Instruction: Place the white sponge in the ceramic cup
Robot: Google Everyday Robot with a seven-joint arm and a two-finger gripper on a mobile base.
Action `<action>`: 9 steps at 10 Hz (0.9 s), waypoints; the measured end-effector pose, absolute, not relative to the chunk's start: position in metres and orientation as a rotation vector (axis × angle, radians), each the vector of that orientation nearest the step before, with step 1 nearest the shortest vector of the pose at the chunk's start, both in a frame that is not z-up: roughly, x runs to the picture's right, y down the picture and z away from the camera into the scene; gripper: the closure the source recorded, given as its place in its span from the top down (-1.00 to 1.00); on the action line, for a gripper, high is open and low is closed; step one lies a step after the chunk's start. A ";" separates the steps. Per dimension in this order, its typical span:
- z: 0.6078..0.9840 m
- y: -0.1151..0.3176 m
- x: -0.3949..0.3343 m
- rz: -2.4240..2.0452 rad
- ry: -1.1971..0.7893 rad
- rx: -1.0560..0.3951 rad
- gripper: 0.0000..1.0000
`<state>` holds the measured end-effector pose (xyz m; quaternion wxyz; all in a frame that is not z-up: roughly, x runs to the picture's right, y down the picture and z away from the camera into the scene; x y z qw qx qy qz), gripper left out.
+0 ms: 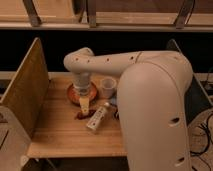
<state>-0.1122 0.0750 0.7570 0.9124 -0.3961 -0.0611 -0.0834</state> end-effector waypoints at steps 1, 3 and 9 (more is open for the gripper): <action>0.757 0.075 -0.112 -0.172 -0.126 -0.816 0.60; 0.757 0.075 -0.112 -0.172 -0.126 -0.816 0.60; 0.775 0.050 -0.089 0.093 -0.104 -0.743 0.60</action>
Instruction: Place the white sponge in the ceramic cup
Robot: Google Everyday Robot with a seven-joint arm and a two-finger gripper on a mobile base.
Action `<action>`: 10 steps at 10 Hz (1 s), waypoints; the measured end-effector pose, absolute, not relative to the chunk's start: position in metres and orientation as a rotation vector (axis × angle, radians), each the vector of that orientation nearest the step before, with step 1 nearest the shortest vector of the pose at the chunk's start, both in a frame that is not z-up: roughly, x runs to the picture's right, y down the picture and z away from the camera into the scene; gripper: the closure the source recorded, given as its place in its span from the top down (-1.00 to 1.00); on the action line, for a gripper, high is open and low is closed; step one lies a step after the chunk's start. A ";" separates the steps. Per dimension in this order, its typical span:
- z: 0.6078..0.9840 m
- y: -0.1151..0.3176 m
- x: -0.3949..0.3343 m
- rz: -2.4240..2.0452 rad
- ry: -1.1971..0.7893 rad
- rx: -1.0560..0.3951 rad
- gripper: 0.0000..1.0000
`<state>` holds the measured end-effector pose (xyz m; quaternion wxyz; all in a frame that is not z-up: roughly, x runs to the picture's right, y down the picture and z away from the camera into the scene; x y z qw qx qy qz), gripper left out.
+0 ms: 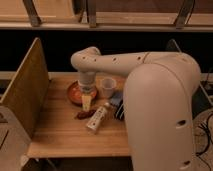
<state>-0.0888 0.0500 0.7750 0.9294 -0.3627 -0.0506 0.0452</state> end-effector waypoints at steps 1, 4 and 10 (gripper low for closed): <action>0.779 0.039 -0.072 0.208 -0.079 -0.703 0.60; 0.777 0.016 -0.016 0.487 0.014 -0.576 0.60; 0.776 -0.005 0.040 0.747 0.101 -0.444 0.60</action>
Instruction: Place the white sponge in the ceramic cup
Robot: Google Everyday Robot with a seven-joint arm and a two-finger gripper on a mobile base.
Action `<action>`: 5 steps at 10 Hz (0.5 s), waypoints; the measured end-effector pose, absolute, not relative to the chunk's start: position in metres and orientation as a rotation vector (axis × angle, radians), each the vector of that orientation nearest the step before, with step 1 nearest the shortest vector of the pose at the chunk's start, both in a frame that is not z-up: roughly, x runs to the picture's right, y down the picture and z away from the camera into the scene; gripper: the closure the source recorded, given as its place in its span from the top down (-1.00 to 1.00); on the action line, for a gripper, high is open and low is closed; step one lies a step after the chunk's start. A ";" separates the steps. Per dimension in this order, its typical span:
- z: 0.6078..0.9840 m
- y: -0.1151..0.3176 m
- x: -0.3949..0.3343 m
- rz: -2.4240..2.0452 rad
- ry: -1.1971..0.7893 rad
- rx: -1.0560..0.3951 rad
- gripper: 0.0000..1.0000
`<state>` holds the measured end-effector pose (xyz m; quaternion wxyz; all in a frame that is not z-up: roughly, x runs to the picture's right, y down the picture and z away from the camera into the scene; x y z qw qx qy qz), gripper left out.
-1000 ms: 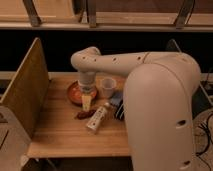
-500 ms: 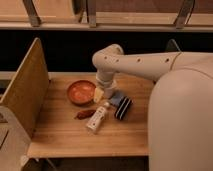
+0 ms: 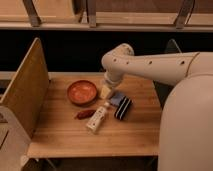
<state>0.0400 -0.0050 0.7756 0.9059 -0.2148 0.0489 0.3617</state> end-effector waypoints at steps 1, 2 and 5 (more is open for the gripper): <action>0.783 -0.010 0.049 0.809 0.116 -0.436 0.60; 0.794 -0.014 0.061 0.894 0.144 -0.430 0.60; 0.820 -0.009 0.105 1.153 0.292 -0.383 0.60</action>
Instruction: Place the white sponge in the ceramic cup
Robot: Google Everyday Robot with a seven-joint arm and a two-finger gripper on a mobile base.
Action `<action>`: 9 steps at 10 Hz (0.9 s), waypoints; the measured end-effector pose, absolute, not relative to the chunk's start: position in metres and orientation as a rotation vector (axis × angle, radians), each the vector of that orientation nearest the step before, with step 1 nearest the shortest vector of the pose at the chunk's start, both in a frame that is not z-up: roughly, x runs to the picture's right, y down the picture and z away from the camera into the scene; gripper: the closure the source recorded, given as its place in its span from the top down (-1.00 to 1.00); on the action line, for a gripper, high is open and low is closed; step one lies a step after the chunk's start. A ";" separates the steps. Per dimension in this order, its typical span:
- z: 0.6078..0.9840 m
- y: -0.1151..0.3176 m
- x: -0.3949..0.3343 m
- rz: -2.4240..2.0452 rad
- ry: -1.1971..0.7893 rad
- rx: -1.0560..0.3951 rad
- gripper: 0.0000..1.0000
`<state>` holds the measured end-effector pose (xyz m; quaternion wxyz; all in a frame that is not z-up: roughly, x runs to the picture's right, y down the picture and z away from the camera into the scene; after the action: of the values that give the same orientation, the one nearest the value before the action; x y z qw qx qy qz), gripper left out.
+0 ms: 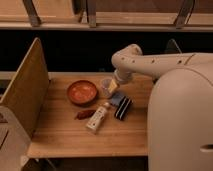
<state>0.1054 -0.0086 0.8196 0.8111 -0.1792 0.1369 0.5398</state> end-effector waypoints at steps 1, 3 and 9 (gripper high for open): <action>0.824 -0.007 0.113 1.204 0.323 -0.368 0.60; 0.828 -0.005 0.124 1.258 0.357 -0.349 0.60; 0.863 0.016 0.122 1.307 0.446 -0.442 0.60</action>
<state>0.1219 0.0162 0.8628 0.7485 -0.2021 0.2038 0.5978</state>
